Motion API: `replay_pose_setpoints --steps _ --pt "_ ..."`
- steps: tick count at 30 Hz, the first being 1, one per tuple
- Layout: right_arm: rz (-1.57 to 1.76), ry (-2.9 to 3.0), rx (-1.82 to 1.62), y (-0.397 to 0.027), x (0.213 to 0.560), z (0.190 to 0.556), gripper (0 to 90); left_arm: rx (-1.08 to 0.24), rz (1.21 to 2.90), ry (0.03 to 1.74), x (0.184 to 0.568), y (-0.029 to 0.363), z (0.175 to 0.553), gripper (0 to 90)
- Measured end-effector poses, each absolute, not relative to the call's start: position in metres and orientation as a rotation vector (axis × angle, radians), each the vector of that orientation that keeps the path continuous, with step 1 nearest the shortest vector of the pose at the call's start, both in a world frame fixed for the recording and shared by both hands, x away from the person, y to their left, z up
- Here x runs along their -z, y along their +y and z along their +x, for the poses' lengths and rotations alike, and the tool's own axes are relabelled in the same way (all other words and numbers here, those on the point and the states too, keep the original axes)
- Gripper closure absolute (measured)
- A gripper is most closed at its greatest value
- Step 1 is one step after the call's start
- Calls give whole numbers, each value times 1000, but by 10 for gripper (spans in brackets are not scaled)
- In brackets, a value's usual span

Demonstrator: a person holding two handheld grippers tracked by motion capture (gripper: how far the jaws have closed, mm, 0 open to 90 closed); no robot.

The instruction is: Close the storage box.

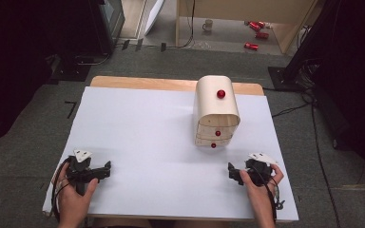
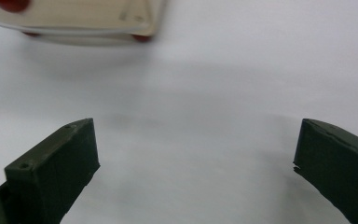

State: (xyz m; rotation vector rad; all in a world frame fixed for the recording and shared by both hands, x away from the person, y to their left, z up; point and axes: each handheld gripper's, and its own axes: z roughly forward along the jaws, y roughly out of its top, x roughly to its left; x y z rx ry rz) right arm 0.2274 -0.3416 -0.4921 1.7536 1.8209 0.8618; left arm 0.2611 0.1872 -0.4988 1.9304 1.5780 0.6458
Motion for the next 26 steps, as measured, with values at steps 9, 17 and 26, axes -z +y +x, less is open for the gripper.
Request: replay_pose_setpoints --steps 9,17,26 --pt "1730 1840 -824 -370 502 210 0 -646 1931 1578 499 187 261 0" --pt "1688 1855 -798 -367 505 207 0 -646 1931 1578 499 187 261 0" --pt "1682 1851 -794 -366 505 206 0 -647 1930 1577 499 187 261 0"
